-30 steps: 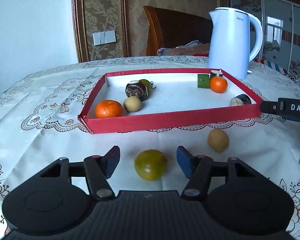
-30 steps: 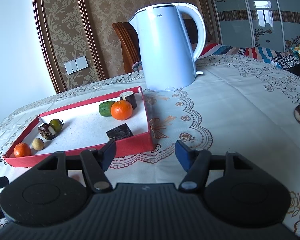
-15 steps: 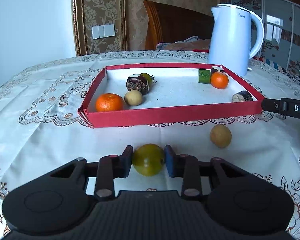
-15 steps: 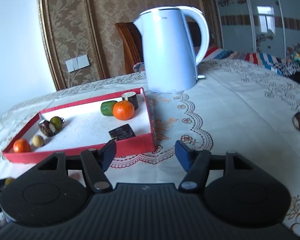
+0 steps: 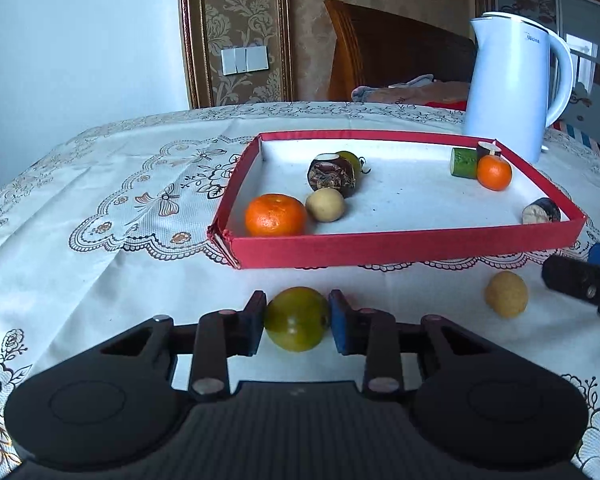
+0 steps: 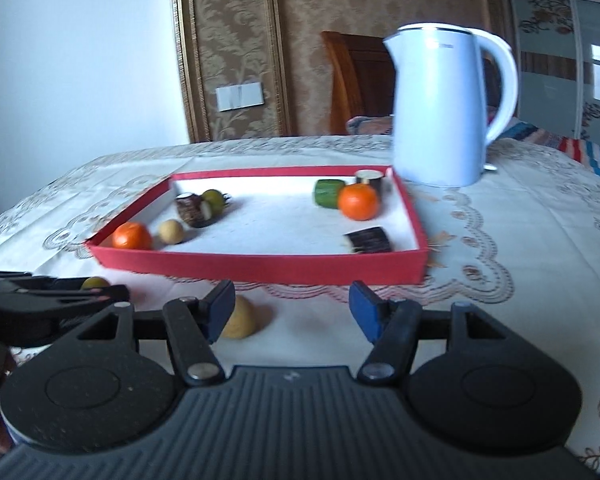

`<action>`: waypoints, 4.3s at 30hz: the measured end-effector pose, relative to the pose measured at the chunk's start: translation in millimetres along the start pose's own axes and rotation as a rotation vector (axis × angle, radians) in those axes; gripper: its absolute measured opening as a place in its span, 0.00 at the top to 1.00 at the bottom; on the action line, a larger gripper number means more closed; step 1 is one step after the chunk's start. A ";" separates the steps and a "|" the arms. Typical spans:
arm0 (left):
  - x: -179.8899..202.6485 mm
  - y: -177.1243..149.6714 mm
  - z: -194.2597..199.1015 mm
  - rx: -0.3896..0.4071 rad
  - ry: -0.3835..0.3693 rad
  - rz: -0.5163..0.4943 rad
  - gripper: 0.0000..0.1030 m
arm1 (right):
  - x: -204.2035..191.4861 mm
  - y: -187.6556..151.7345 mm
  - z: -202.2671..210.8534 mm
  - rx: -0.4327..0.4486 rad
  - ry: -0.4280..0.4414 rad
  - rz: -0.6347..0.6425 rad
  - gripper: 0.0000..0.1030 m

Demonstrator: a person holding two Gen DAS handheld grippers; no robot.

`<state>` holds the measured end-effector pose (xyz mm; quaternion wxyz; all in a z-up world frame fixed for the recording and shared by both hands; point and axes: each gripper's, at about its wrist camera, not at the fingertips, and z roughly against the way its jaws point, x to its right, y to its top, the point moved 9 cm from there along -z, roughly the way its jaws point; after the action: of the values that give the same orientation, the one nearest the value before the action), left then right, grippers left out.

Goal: Organize fruits
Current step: 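Grasp the green round fruit with the left tool while the right tool grasps the small brown round fruit, then carry the green fruit and brown round fruit with both tools into the tray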

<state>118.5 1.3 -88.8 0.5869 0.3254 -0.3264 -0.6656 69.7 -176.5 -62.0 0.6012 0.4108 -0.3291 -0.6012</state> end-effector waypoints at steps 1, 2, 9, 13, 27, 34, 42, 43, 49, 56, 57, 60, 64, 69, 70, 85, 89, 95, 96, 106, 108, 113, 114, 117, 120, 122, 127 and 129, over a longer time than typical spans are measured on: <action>1.0 -0.3 0.3 0.003 0.005 -0.007 0.68 | -3.4 0.0 0.0 -0.001 0.003 0.008 0.39; 1.6 -0.4 0.4 0.004 0.008 -0.011 0.68 | -7.3 -0.2 -0.7 -0.002 0.006 0.017 0.39; -2.0 -1.3 -0.4 0.003 -0.015 0.020 0.68 | -22.7 -1.2 -14.6 -0.028 0.011 0.046 0.39; -2.8 -1.8 0.0 0.003 -0.022 0.032 0.68 | -24.6 -1.3 -20.7 -0.039 0.007 0.046 0.39; -4.5 -2.7 -1.2 -0.003 -0.028 0.045 0.68 | -26.3 -5.4 -37.2 -0.092 -0.001 0.026 0.39; -4.2 -2.9 -1.5 -0.004 -0.025 0.041 0.68 | -24.4 -9.1 -44.1 -0.125 -0.012 0.016 0.45; -4.3 -2.8 -1.5 -0.004 -0.025 0.042 0.68 | -30.4 -10.9 -51.9 -0.153 -0.025 0.053 0.65; -4.1 -2.7 -1.5 -0.004 -0.026 0.043 0.68 | -31.6 -10.6 -52.1 -0.153 -0.025 0.060 0.73; -3.9 -2.7 -1.4 -0.004 -0.026 0.043 0.68 | -33.7 -10.0 -52.1 -0.149 -0.031 0.078 0.75; -4.3 -2.7 -1.3 -0.003 -0.023 0.037 0.68 | -32.9 -8.8 -47.4 -0.132 -0.024 0.070 0.75; -4.2 -2.5 -1.3 -0.003 -0.022 0.035 0.68 | -32.8 -9.0 -46.1 -0.129 -0.023 0.070 0.75; -1.9 -1.7 -1.0 -0.003 -0.025 0.025 0.69 | -31.2 -6.6 -41.1 -0.111 -0.022 0.062 0.75; 5.3 -1.2 5.2 0.007 -0.039 0.005 0.69 | -29.5 -3.1 -33.7 -0.087 -0.032 0.075 0.75; 11.2 8.4 18.3 0.031 -0.076 0.006 0.69 | -22.8 7.5 -22.4 -0.040 -0.051 0.078 0.75; 12.6 13.3 21.8 0.040 -0.082 0.007 0.69 | -20.9 11.0 -20.1 -0.030 -0.055 0.077 0.75; 48.6 77.6 -18.6 0.086 -0.083 -0.036 0.69 | 5.6 65.6 -48.8 0.025 -0.118 0.046 0.75; 51.4 82.3 -35.4 0.080 -0.076 -0.029 0.69 | 11.3 67.3 -69.8 0.013 -0.141 0.042 0.75; 52.6 79.5 -57.5 0.047 -0.071 -0.024 0.69 | 19.2 64.4 -99.8 -0.026 -0.154 0.020 0.75; 52.1 78.3 -60.8 0.033 -0.077 -0.013 0.69 | 19.9 63.5 -103.8 -0.032 -0.154 0.017 0.75; 49.7 81.7 -75.4 0.038 -0.042 -0.023 0.69 | 15.5 61.3 -138.5 -0.067 -0.157 0.037 0.75; 49.6 82.4 -77.4 0.039 -0.040 -0.021 0.69 | 16.3 59.0 -144.0 -0.084 -0.148 0.022 0.75; 48.8 83.1 -79.3 0.043 -0.031 -0.024 0.69 | 23.9 56.0 -150.8 -0.108 -0.149 -0.021 0.75; 49.7 82.9 -79.5 0.045 -0.026 -0.030 0.69 | 24.1 54.9 -151.9 -0.113 -0.149 -0.022 0.75; 50.6 82.6 -78.7 0.045 -0.022 -0.033 0.69 | 24.0 53.7 -152.5 -0.114 -0.153 -0.019 0.75; 49.6 83.0 -78.8 0.045 -0.027 -0.024 0.69 | 24.0 53.1 -152.2 -0.111 -0.157 -0.022 0.75; 50.2 82.6 -78.5 0.046 -0.024 -0.029 0.68 | 24.0 53.3 -151.8 -0.110 -0.157 -0.024 0.75; 52.3 80.7 -76.7 0.051 -0.010 -0.047 0.68 | 23.4 52.7 -151.0 -0.109 -0.155 -0.025 0.75; 51.9 80.7 -76.3 0.050 -0.017 -0.042 0.68 | 22.8 52.6 -151.0 -0.111 -0.154 -0.021 0.74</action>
<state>221.5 -62.1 -69.4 0.5618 0.3408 -0.3411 -0.6722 229.2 -187.4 -84.8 0.5895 0.3329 -0.3364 -0.6546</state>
